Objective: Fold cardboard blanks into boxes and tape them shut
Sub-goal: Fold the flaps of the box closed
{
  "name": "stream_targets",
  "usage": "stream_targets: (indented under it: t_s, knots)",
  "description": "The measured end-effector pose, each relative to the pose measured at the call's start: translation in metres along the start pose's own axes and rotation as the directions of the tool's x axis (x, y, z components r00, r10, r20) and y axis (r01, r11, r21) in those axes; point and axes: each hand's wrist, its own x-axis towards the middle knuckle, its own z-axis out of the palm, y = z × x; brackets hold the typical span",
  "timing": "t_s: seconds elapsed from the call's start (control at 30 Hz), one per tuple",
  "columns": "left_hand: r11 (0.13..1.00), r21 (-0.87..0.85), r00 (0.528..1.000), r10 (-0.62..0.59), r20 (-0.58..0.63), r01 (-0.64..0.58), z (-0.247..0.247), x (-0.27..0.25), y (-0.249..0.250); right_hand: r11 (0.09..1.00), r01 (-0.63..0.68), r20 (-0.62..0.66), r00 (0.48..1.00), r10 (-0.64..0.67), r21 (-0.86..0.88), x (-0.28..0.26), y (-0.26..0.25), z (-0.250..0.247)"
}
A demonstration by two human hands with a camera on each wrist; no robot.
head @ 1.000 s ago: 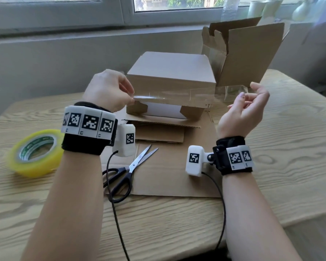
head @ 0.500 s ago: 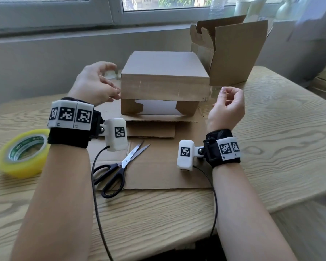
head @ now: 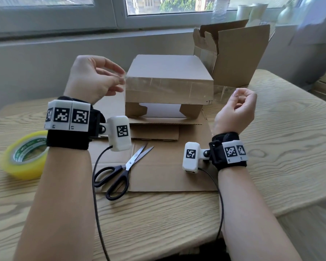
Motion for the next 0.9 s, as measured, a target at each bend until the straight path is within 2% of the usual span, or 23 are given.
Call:
stream_targets:
  t_s: [0.1, 0.17, 0.3, 0.4, 0.53, 0.67, 0.77, 0.9]
  knots:
    - [1.0, -0.019, 1.0, -0.003, -0.019, 0.003, 0.0, 0.001, -0.003, 0.999, -0.005, 0.03, 1.0, 0.004, 0.038, -0.001, -0.003, 0.001]
    - [0.999, -0.017, 0.999, -0.037, -0.018, 0.037, 0.003, 0.003, -0.006, 0.996, -0.03, 0.123, 0.992, 0.02, 0.08, -0.004, -0.005, 0.002]
    - [0.997, 0.014, 0.994, -0.083, 0.076, 0.082, 0.009, 0.006, -0.01, 0.984, -0.118, 0.359, 0.931, 0.064, 0.131, -0.008, -0.006, 0.006]
    - [0.997, 0.015, 0.985, -0.08, 0.151, 0.079, 0.016, 0.008, -0.012, 0.977, -0.158, 0.449, 0.89, 0.08, 0.14, -0.012, -0.011, 0.005]
    - [0.999, 0.051, 0.985, -0.006, 0.175, -0.002, 0.017, 0.006, -0.016, 0.975, -0.15, 0.457, 0.888, 0.06, 0.164, -0.018, -0.021, 0.003]
    - [0.995, -0.02, 0.982, 0.098, 0.164, -0.096, 0.009, 0.007, -0.012, 0.971, -0.133, 0.444, 0.895, 0.031, 0.2, -0.018, -0.036, 0.0]
    - [0.979, -0.026, 0.971, 0.203, 0.128, -0.201, -0.002, 0.003, 0.001, 0.969, -0.108, 0.425, 0.905, 0.004, 0.221, -0.013, -0.046, -0.001]
    - [0.951, 0.042, 0.952, 0.305, 0.017, -0.305, -0.018, -0.01, 0.023, 0.956, -0.07, 0.4, 0.915, -0.053, 0.285, 0.005, -0.082, -0.001]
